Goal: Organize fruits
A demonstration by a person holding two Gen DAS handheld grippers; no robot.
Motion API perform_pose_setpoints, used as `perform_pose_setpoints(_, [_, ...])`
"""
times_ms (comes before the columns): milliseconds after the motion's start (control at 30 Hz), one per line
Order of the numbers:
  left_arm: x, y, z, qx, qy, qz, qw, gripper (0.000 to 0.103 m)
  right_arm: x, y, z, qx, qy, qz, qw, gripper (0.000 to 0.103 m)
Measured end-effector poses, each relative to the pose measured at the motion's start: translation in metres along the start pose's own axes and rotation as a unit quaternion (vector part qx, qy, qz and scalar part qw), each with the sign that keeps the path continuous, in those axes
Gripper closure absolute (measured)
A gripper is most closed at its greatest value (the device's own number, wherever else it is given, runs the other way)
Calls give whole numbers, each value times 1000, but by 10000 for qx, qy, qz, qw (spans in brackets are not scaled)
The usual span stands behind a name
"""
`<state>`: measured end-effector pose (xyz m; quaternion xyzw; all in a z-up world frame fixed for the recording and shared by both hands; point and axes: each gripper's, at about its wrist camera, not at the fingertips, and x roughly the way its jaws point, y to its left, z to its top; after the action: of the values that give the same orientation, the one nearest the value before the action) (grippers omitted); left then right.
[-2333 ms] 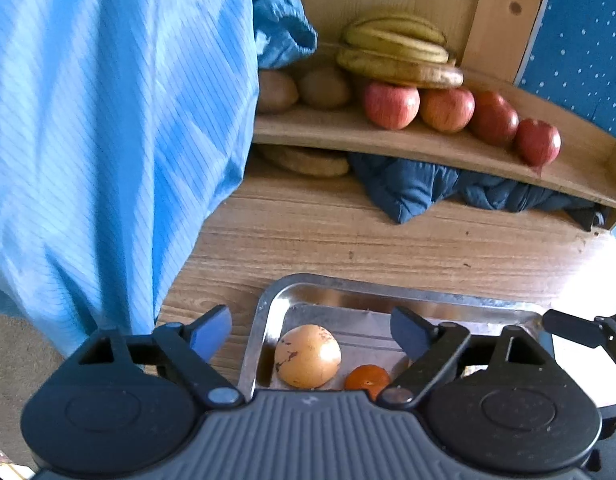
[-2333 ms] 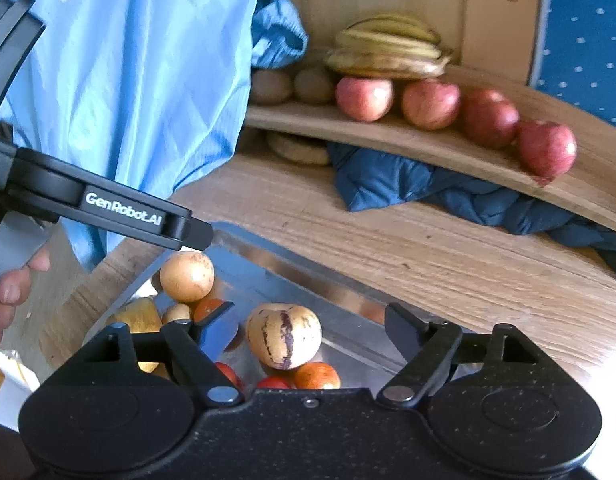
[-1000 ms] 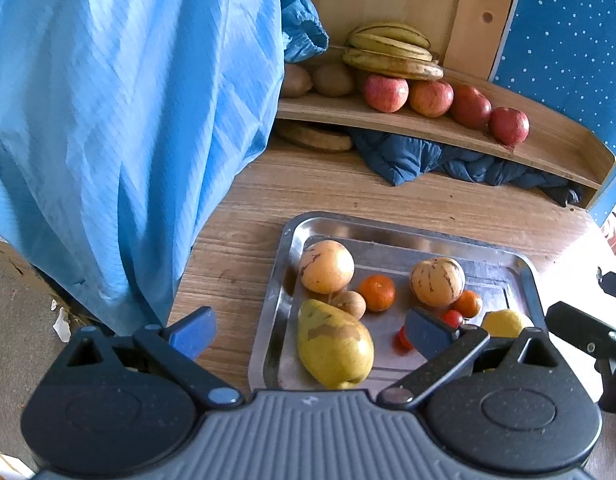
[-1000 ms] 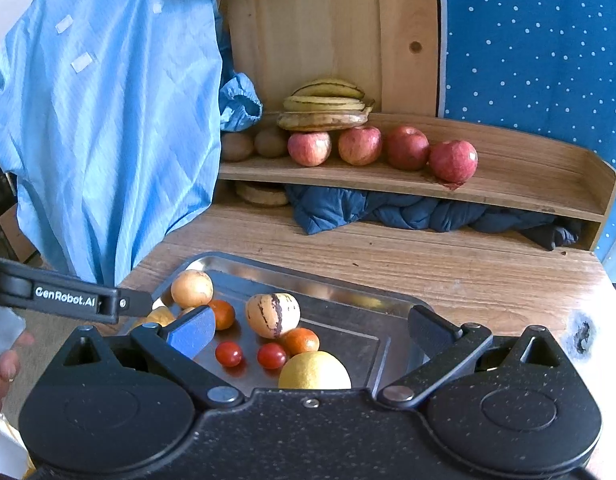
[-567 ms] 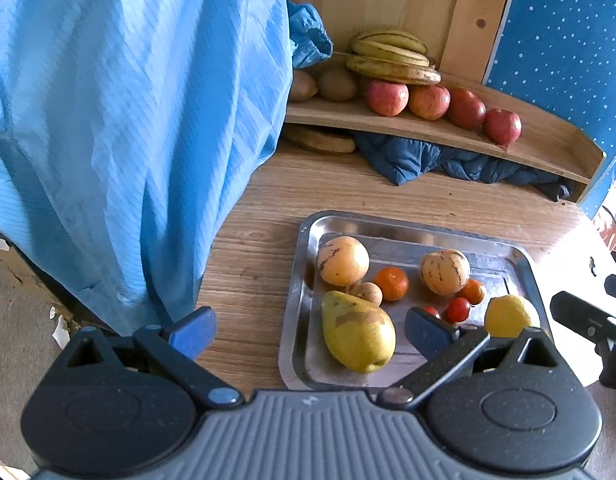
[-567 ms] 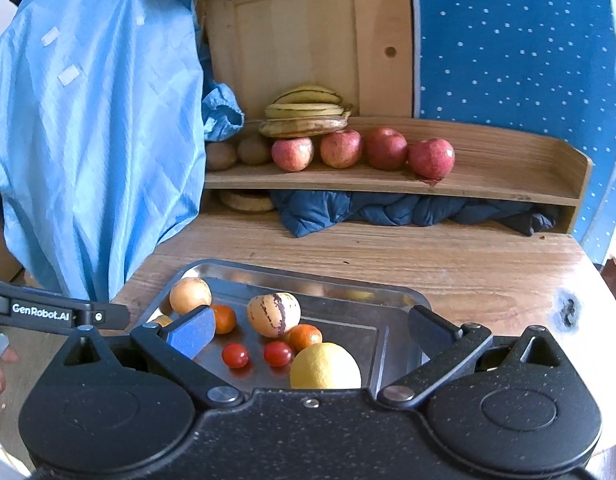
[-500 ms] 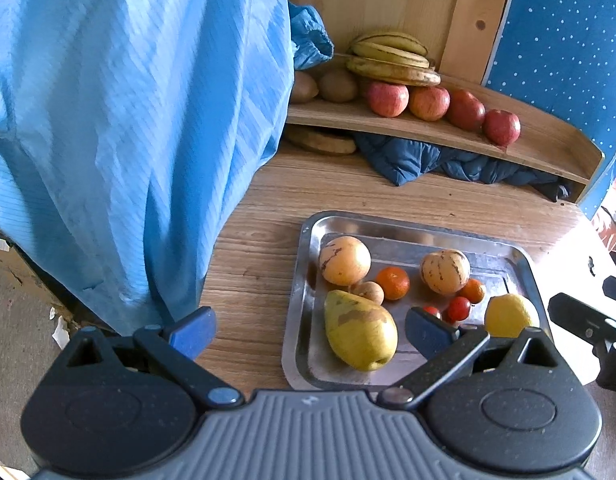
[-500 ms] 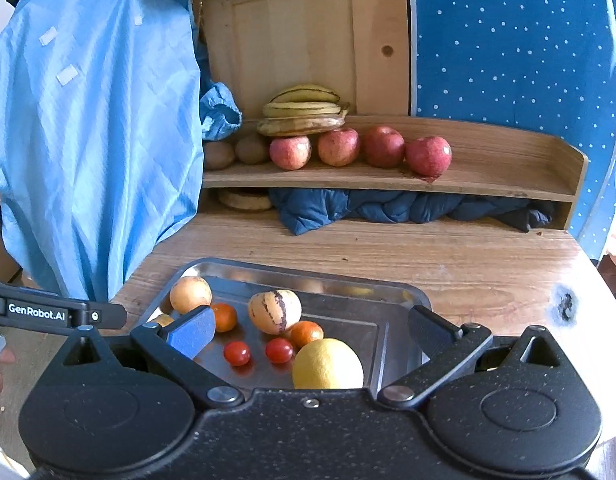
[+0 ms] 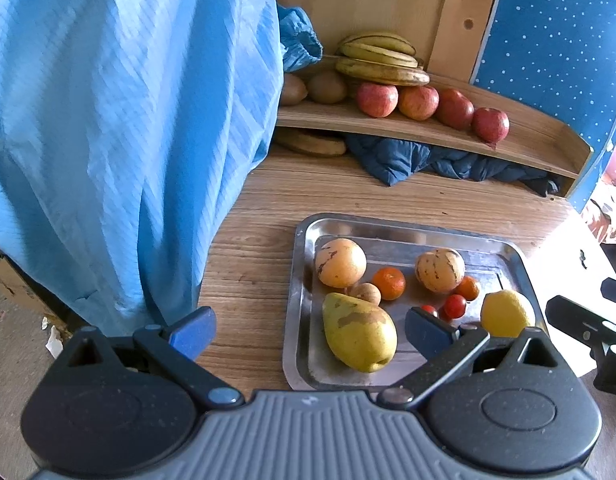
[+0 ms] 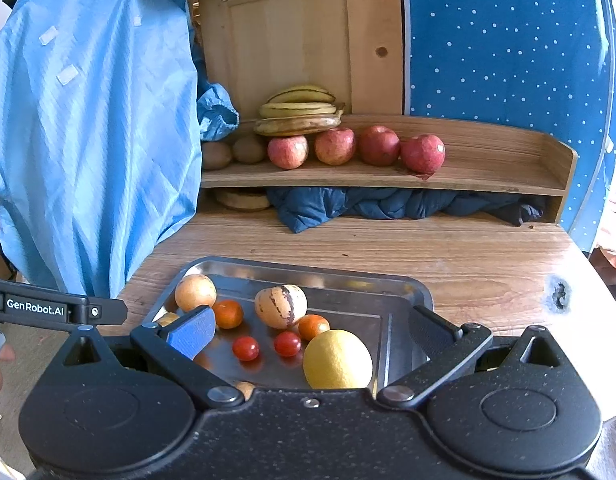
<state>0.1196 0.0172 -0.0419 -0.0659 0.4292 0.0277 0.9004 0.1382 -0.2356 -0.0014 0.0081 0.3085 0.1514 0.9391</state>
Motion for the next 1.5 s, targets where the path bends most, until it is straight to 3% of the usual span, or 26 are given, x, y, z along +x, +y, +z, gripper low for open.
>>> perform_pose_setpoints(1100, [-28, 36, -14, 327, -200, -398, 9985, 1, -32, 47, -16, 209, -163, -366, 9990, 1])
perform_pose_setpoints(1500, [-22, 18, -14, 460, -131, -484, 9977, 1, -46, 46, -20, 234, -252, -580, 9977, 1])
